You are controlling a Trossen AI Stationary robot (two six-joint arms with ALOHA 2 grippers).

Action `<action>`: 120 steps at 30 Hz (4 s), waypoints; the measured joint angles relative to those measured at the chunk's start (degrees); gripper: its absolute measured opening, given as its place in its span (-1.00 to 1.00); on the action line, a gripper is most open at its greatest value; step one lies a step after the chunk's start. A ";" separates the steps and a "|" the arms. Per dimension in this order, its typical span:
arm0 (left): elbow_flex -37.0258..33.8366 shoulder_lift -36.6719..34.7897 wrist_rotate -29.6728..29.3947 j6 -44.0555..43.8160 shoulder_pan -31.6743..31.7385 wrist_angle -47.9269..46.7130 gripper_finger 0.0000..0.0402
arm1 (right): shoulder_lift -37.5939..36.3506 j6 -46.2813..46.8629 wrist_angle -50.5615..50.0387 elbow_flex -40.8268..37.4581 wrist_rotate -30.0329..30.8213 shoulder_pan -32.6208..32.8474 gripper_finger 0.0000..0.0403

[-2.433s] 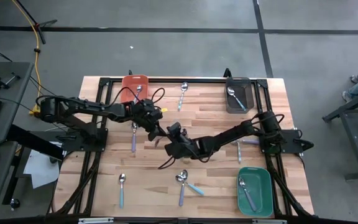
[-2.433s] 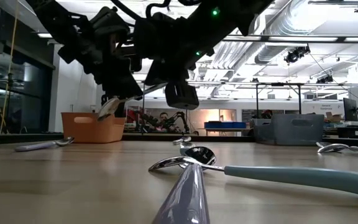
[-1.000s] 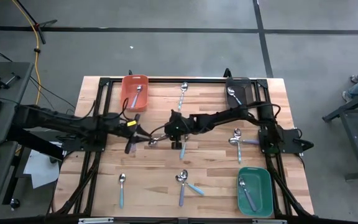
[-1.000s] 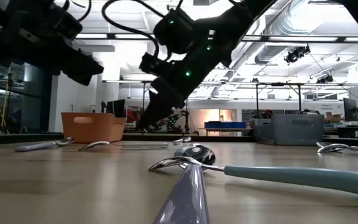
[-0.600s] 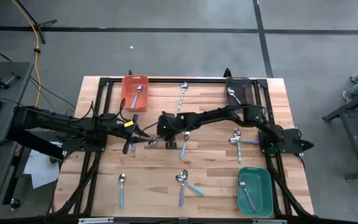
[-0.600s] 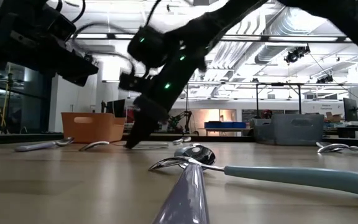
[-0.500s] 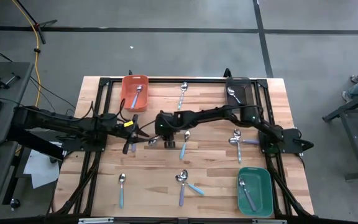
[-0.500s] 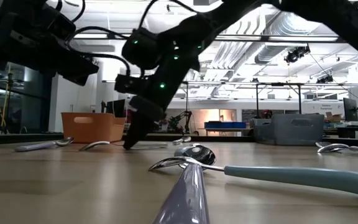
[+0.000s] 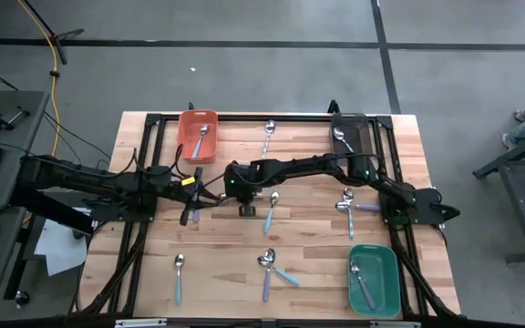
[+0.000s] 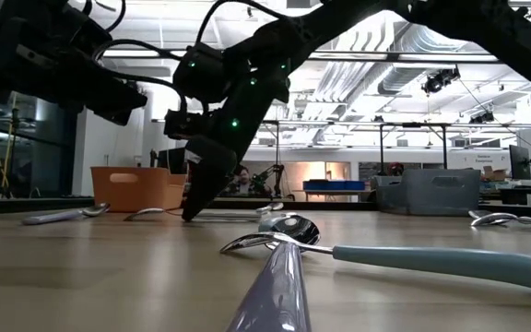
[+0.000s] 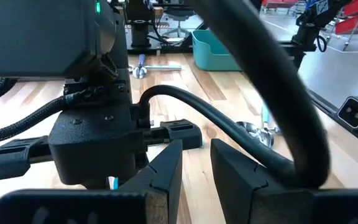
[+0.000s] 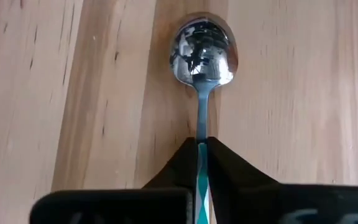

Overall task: Sort silverware by color (type)
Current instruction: Put the white patterned spoon into the black bin, then put the blue spoon into the orange bin

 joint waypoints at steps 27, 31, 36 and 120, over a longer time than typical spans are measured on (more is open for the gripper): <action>0.02 0.00 -0.05 0.02 -1.66 -1.53 -0.63 | -31.30 21.13 -45.47 0.45 28.26 -9.15 -1.00; 0.02 0.00 -0.05 0.51 -2.44 -1.36 -0.63 | -40.68 24.94 -41.82 -11.96 28.53 -13.43 -1.00; 0.02 0.00 -0.84 1.51 -2.56 -1.09 -0.63 | -54.59 26.98 -28.93 -34.42 25.40 -21.45 -1.00; 0.07 0.02 -23.35 7.79 -2.43 7.22 -0.63 | -75.25 15.43 -7.87 -57.99 13.37 -25.26 -0.98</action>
